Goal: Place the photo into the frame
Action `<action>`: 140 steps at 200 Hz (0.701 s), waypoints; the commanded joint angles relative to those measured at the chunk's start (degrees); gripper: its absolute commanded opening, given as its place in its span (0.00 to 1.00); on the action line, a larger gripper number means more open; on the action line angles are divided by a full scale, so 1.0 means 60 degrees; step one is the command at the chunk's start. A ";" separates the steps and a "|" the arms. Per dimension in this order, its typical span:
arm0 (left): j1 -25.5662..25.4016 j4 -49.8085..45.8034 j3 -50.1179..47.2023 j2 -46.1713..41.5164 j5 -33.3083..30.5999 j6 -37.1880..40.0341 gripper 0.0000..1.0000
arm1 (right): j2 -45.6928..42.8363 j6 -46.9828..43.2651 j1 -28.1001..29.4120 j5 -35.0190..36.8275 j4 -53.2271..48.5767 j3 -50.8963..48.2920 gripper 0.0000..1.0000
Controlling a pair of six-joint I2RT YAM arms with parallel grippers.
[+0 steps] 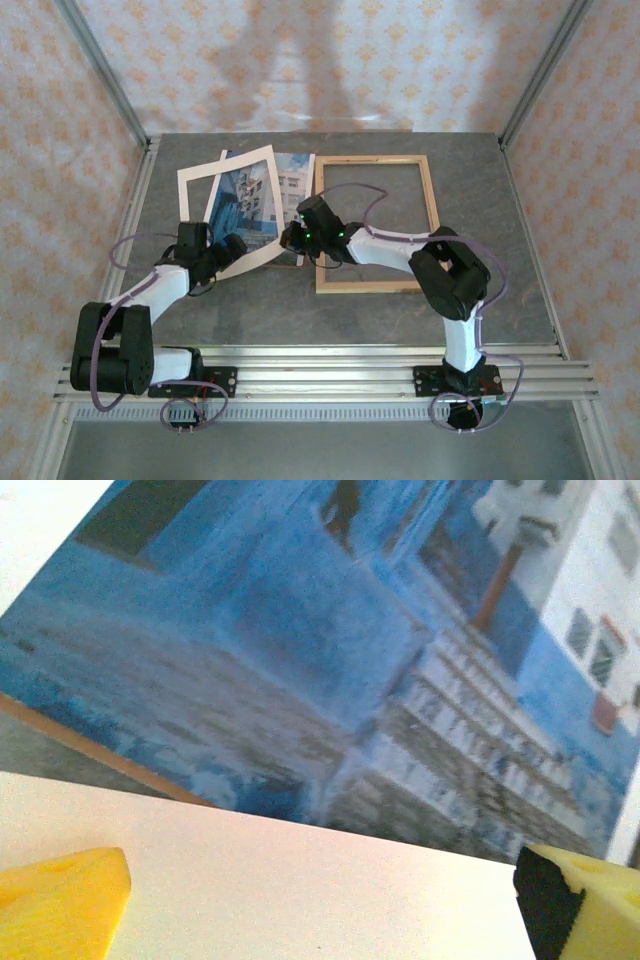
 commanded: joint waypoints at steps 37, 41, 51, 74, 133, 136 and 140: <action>-0.1104 -0.0833 0.1231 -0.0613 -0.0319 -0.0409 1.00 | -0.1080 -0.1874 -0.0855 -0.0769 -0.2550 0.0716 0.00; -0.1189 -0.0832 0.1272 -0.0619 -0.0387 -0.0432 1.00 | -0.1163 -0.1994 -0.0925 -0.0734 -0.2762 0.0705 0.00; -0.1413 -0.0773 0.1318 -0.0597 -0.0571 -0.0533 1.00 | -0.1407 -0.2258 -0.1086 -0.0590 -0.3273 0.0668 0.00; -0.1784 -0.0364 0.1326 -0.0474 -0.0877 -0.0880 1.00 | -0.2028 -0.2653 -0.1609 -0.0326 -0.4092 0.0335 0.00; -0.2447 -0.0035 0.1816 0.0411 -0.1080 -0.1115 1.00 | -0.3291 -0.3502 -0.2937 -0.0005 -0.5609 -0.0403 0.00; -0.2476 -0.0023 0.1852 0.0489 -0.1079 -0.1120 1.00 | -0.3340 -0.3552 -0.2987 0.0049 -0.5688 -0.0426 0.00; -0.2512 -0.0002 0.1893 0.0557 -0.1087 -0.1123 1.00 | -0.3421 -0.3604 -0.3030 0.0116 -0.5801 -0.0461 0.00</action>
